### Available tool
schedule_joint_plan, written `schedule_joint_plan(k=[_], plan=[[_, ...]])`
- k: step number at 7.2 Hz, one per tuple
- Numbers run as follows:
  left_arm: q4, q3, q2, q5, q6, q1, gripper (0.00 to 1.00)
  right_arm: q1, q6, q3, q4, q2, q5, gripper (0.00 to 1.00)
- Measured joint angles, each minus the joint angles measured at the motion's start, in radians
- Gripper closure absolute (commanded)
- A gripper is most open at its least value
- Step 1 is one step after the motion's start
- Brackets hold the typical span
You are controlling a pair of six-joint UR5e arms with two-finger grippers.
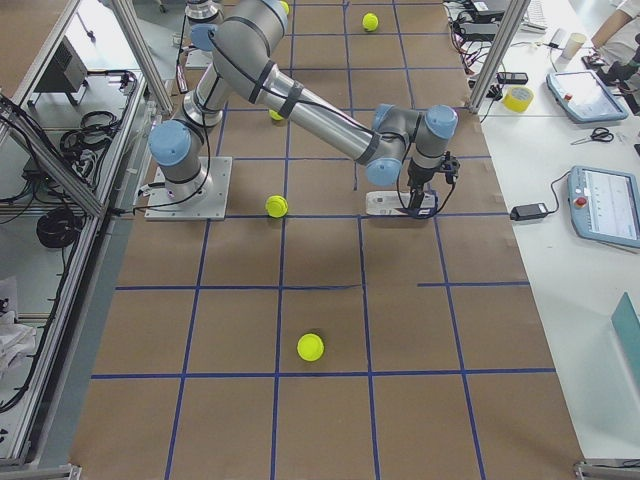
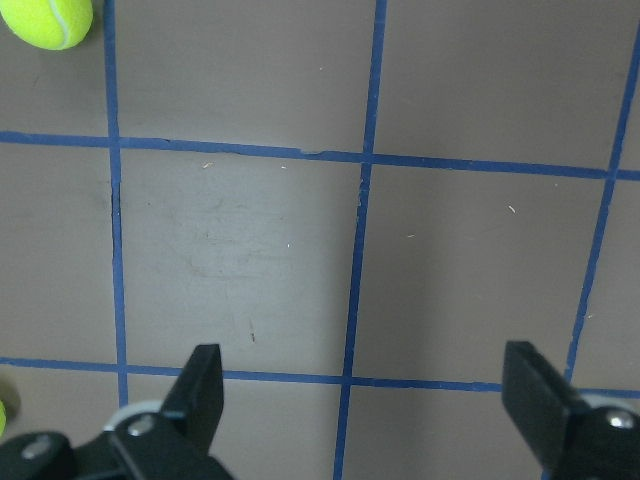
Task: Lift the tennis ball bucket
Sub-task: 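Lower the right gripper and close it around the can's body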
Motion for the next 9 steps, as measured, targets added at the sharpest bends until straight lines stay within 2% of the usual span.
schedule_joint_plan(k=[9], plan=[[0.005,-0.024,0.017,0.015,0.004,0.005,0.0,-0.002,0.001,0.019,-0.004,0.029,0.004,0.0]])
